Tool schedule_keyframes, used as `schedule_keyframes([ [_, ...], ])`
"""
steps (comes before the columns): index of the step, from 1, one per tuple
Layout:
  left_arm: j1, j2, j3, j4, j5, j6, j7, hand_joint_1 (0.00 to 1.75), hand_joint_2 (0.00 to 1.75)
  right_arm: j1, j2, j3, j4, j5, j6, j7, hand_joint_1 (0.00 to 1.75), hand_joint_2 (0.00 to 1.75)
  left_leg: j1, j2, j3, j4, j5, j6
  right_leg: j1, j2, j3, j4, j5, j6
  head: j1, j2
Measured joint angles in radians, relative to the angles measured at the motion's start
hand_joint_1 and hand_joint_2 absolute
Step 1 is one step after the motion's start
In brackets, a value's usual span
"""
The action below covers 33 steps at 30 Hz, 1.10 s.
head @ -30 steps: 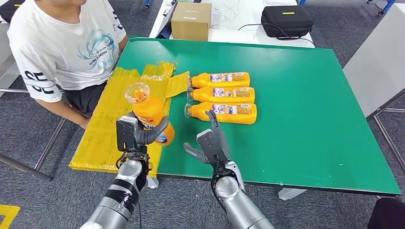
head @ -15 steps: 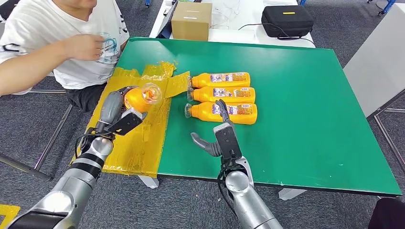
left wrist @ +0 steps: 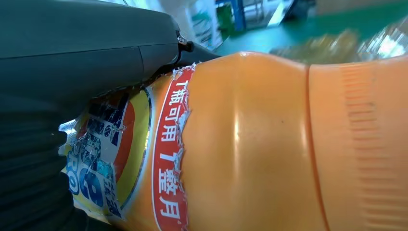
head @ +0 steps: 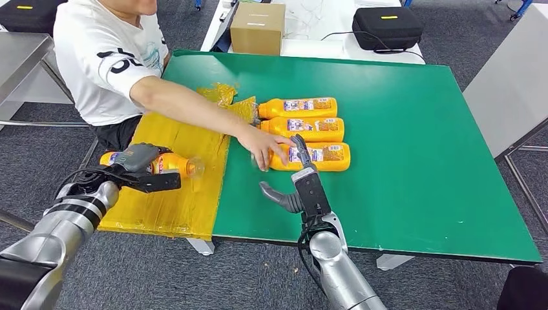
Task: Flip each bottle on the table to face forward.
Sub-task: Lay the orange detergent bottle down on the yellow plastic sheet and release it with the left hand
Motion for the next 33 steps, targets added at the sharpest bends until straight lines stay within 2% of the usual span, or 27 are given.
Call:
schedule_keyframes([
  [3,-0.01,0.006,-0.047,0.031,-0.047,-0.002,0.051,1.75,1.75,-0.001,0.002,0.0,0.001,-0.002,0.007,0.0,0.0,1.75,0.0,-0.001,0.0,0.0,0.0,0.0,0.0,0.0,0.0,0.0,0.0,0.0,0.0,0.0],
  [6,-0.018,0.004,-0.102,0.059,-0.12,0.001,0.137,1.75,1.75,-0.007,0.01,0.002,0.005,-0.003,0.014,0.0,0.0,1.75,0.0,-0.001,0.0,0.0,0.0,0.0,0.0,0.0,0.0,0.0,0.0,0.0,0.0,0.0],
  [10,-0.034,-0.012,-0.171,0.083,-0.178,0.016,0.229,1.75,1.75,-0.018,0.02,0.007,0.014,0.003,0.019,0.0,0.0,1.75,0.0,-0.004,0.001,0.0,0.0,0.0,0.0,-0.002,0.003,-0.001,0.0,0.0,0.0,0.0],
  [11,-0.036,-0.018,-0.183,0.089,-0.182,0.019,0.239,1.59,1.75,-0.021,0.022,0.01,0.017,0.005,0.019,0.0,0.0,1.75,0.0,-0.004,0.002,0.0,0.0,0.0,0.0,-0.003,0.003,-0.001,0.0,0.0,0.0,0.0],
  [14,-0.037,-0.032,-0.2,0.1,-0.174,0.023,0.24,0.53,1.75,-0.028,0.024,0.018,0.025,0.008,0.021,0.001,0.0,1.75,0.0,-0.004,0.002,0.0,0.001,0.0,0.0,-0.003,0.004,-0.001,0.0,0.0,0.0,0.0],
  [15,-0.036,-0.036,-0.202,0.103,-0.168,0.024,0.235,0.33,1.75,-0.029,0.024,0.019,0.027,0.008,0.021,0.001,0.0,1.75,0.0,-0.005,0.002,0.0,0.001,0.0,0.0,-0.003,0.004,0.0,0.0,0.0,0.0,0.0],
  [17,-0.036,-0.043,-0.204,0.107,-0.154,0.029,0.218,0.33,1.75,-0.032,0.024,0.02,0.032,0.008,0.023,0.001,0.0,1.75,0.0,-0.005,0.003,0.0,0.002,0.0,0.0,-0.003,0.005,0.0,0.0,0.0,0.0,0.0],
  [21,-0.035,-0.052,-0.204,0.113,-0.143,0.037,0.205,0.0,1.75,-0.036,0.024,0.022,0.038,0.008,0.028,0.001,0.0,1.75,0.0,-0.006,0.004,0.0,0.002,0.0,0.0,-0.005,0.007,0.0,0.0,0.0,0.0,0.0],
  [26,-0.034,-0.057,-0.201,0.118,-0.11,0.032,0.169,0.0,1.75,-0.04,0.024,0.023,0.045,0.01,0.028,0.002,0.0,1.75,-0.001,-0.007,0.005,0.0,0.002,0.0,-0.001,-0.005,0.008,-0.001,0.0,0.0,0.0,0.0],
  [33,-0.004,-0.077,-0.121,0.116,0.062,0.011,0.009,0.0,1.75,-0.061,0.023,0.024,0.072,0.026,0.022,0.01,0.0,1.75,0.0,-0.006,0.005,0.0,0.002,0.0,0.0,-0.005,0.008,0.0,0.0,0.0,0.0,0.0],
])
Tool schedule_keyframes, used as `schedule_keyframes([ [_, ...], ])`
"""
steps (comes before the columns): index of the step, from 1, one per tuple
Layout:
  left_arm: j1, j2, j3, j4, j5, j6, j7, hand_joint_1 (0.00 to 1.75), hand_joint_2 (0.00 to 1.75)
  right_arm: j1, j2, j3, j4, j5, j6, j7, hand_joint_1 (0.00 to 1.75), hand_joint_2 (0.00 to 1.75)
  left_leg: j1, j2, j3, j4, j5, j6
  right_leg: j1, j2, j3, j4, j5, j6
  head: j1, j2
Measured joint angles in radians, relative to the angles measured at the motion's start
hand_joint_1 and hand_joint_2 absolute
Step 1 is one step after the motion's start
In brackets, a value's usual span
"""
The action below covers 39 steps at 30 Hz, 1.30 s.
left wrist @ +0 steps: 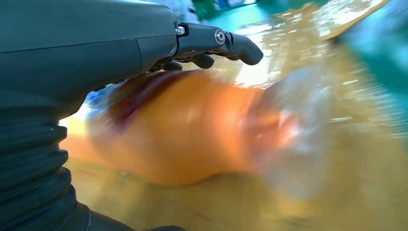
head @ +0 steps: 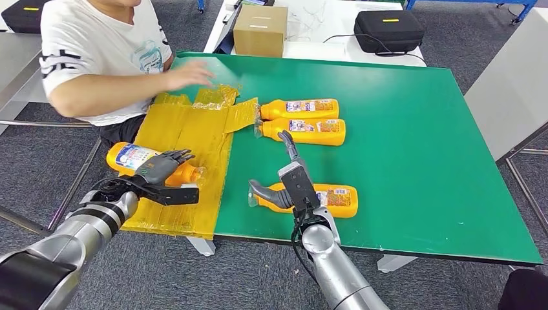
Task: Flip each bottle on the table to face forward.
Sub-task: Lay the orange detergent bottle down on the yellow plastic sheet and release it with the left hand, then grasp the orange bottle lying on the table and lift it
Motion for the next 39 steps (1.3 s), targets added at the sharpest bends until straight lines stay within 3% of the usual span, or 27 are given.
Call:
schedule_keyframes([
  [9,0.06,-0.003,0.116,-0.037,0.139,0.023,-0.146,0.0,1.75,-0.017,-0.007,0.0,0.04,0.003,-0.008,0.0,0.0,1.75,0.0,0.001,0.0,0.0,0.0,0.0,0.0,0.0,-0.001,0.0,0.0,0.0,0.0,0.0],
  [19,0.094,-0.001,0.172,-0.068,0.189,0.007,-0.19,0.0,1.75,-0.028,-0.011,0.0,0.068,0.013,-0.009,0.006,0.0,1.75,0.0,0.001,-0.001,0.0,0.0,0.0,0.0,0.0,-0.001,0.0,0.0,0.0,0.0,0.0],
  [24,0.172,0.008,0.207,-0.168,0.405,-0.036,-0.22,0.0,1.75,-0.059,-0.022,0.001,0.117,0.062,-0.011,0.035,0.0,1.75,0.0,0.001,-0.001,0.0,0.0,0.0,0.0,0.0,-0.002,0.0,0.0,0.0,0.0,0.0],
  [29,0.259,0.005,0.25,-0.299,0.653,-0.014,-0.222,0.0,1.75,-0.091,-0.037,0.011,0.193,0.141,-0.032,0.071,0.0,1.75,0.0,0.001,-0.002,0.0,0.0,0.0,0.0,0.0,-0.004,0.0,0.0,0.0,0.0,0.0],
  [34,0.303,-0.031,0.329,-0.4,0.802,-0.067,-0.224,0.0,1.75,-0.113,-0.064,0.032,0.246,0.231,-0.039,0.147,0.0,1.75,0.0,0.001,-0.003,0.0,0.0,0.0,0.0,0.0,-0.004,-0.001,0.0,0.0,0.0,0.0],
  [39,0.307,-0.093,0.431,-0.432,0.84,-0.165,-0.224,0.0,1.75,-0.113,-0.102,0.049,0.271,0.312,-0.032,0.218,0.0,1.75,0.0,0.001,-0.004,0.0,0.0,0.0,0.0,0.0,-0.004,-0.001,0.0,0.0,0.0,0.0],
])
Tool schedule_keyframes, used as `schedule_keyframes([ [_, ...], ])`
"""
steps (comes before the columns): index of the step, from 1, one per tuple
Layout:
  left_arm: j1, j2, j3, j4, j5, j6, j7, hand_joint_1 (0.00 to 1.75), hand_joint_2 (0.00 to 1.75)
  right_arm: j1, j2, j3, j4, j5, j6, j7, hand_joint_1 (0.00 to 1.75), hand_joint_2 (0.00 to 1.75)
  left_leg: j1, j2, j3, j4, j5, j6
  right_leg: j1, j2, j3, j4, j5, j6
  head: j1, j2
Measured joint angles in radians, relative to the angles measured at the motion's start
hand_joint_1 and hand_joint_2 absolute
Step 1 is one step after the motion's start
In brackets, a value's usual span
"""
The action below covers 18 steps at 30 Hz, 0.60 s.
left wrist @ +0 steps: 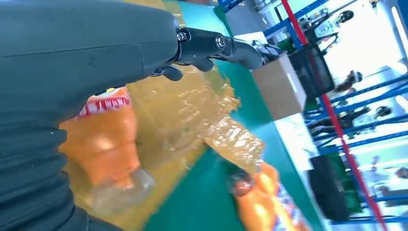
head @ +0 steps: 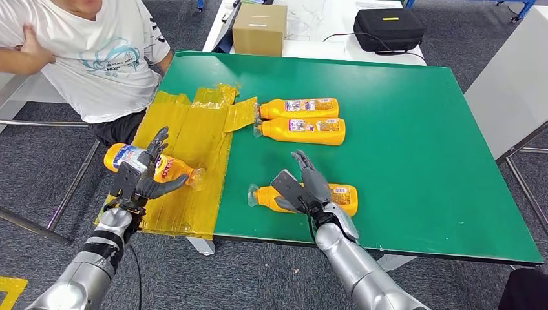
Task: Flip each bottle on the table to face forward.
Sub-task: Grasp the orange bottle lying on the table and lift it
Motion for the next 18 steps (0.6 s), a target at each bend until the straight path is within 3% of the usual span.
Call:
schedule_keyframes([
  [5,-0.004,-0.065,0.065,-0.002,-0.027,-0.023,0.0,0.0,1.75,0.006,-0.03,0.007,0.007,0.071,0.011,0.051,0.0,1.75,0.0,0.0,0.0,0.0,0.0,0.0,0.0,0.0,0.0,0.0,0.0,0.0,0.0,0.0],
  [11,-0.009,-0.136,0.082,-0.005,-0.049,-0.044,0.0,0.0,1.75,0.011,-0.064,0.019,0.001,0.142,0.04,0.092,0.0,1.75,0.0,0.0,0.0,0.0,0.0,0.0,0.0,0.0,0.0,-0.001,0.0,0.0,0.0,0.0],
  [18,-0.011,-0.167,0.09,-0.007,-0.056,-0.049,0.0,0.0,1.75,0.015,-0.085,0.026,-0.013,0.157,0.049,0.101,0.0,1.75,0.0,0.0,0.002,0.0,0.0,0.0,0.0,0.0,0.002,-0.001,0.0,0.0,0.0,0.0],
])
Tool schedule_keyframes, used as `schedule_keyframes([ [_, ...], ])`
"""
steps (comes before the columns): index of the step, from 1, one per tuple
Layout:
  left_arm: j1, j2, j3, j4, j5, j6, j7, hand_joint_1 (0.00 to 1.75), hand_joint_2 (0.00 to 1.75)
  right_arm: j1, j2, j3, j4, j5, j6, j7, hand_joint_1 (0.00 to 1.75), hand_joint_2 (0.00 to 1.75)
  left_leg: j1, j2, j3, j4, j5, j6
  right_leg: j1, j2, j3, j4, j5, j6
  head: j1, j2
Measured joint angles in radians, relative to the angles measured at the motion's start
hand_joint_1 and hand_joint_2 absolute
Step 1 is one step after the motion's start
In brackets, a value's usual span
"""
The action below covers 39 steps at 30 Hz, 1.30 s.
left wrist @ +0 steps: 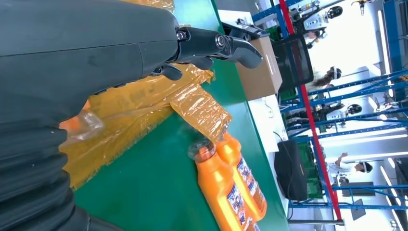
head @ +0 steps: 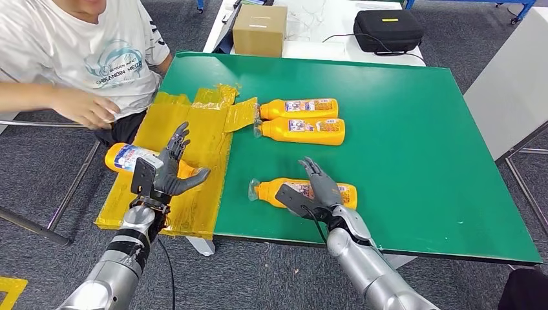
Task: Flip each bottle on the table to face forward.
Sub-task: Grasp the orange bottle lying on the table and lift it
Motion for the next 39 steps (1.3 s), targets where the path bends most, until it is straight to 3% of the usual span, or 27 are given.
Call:
schedule_keyframes([
  [9,0.0,-0.012,0.007,-0.011,-0.008,-0.01,0.0,0.0,1.75,0.019,-0.025,0.001,-0.04,0.07,0.019,0.037,0.0,1.75,0.0,0.0,0.001,0.0,0.0,0.0,0.0,0.0,0.001,0.0,0.0,0.0,0.0,0.0],
  [24,0.012,-0.021,0.037,-0.039,-0.016,-0.041,0.0,0.0,1.75,0.077,-0.173,-0.001,-0.195,0.204,0.174,0.17,0.0,1.75,0.0,0.0,0.001,0.0,0.0,0.0,-0.001,0.0,0.002,0.0,0.0,0.0,0.0,0.0],
  [32,0.019,-0.023,0.046,-0.043,-0.018,-0.042,0.0,0.0,1.75,0.101,-0.222,-0.003,-0.242,0.214,0.191,0.191,0.03,1.75,0.0,0.0,0.001,0.0,-0.001,0.0,0.0,0.0,0.001,0.0,0.0,0.001,0.0,0.0],
  [36,0.023,-0.023,0.047,-0.05,-0.018,-0.045,0.0,0.0,1.75,0.108,-0.232,-0.003,-0.255,0.225,0.2,0.203,1.72,1.75,0.0,0.0,0.001,0.0,-0.001,0.0,0.0,0.0,0.001,0.0,0.0,0.001,0.0,0.0],
  [39,0.025,-0.023,0.047,-0.056,-0.015,-0.051,0.0,0.0,1.75,0.112,-0.246,-0.003,-0.265,0.225,0.232,0.205,1.75,1.75,0.0,0.0,0.001,0.0,-0.001,0.0,0.0,0.0,0.001,0.0,0.0,0.001,0.0,0.0],
])
